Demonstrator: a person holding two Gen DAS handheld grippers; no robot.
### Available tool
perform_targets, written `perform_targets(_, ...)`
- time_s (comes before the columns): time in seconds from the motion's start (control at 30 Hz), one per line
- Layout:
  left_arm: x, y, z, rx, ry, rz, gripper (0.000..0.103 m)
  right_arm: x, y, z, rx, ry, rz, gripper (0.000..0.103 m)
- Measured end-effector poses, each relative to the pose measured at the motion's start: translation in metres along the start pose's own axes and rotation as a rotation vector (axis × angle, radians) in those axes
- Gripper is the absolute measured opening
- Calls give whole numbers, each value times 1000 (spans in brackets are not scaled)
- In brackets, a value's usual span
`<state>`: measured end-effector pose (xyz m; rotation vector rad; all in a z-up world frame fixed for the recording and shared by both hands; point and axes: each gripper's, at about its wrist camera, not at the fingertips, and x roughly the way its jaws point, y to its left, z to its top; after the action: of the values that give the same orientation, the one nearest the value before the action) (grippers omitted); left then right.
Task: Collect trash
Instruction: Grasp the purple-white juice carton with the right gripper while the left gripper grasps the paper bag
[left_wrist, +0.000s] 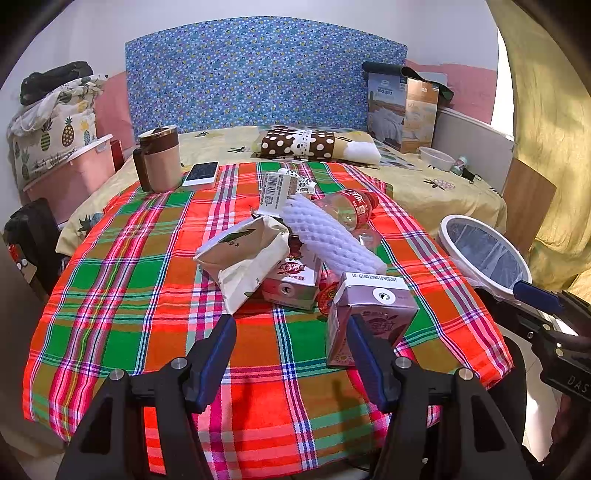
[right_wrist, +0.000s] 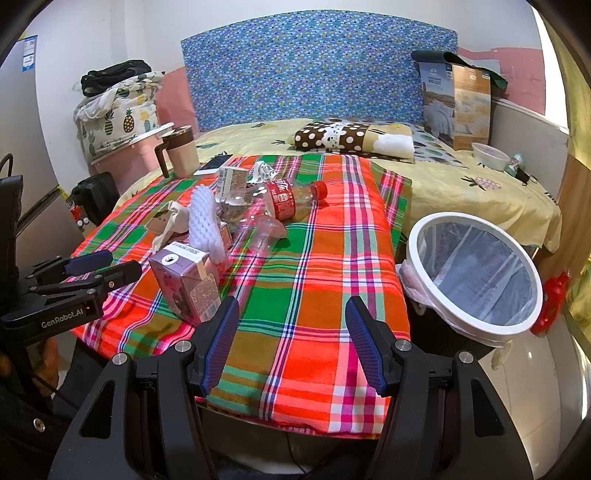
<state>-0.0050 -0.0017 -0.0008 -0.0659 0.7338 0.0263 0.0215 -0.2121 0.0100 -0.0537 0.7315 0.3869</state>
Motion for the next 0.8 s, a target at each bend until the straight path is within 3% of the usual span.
perform_targets(0.2,1,3,0,5,3,-2,62,4,2,0,-5,7,33,61)
perform_targets(0.8,25,52,2,-88,52,-10,62,50,38,6,-103,86,292,63)
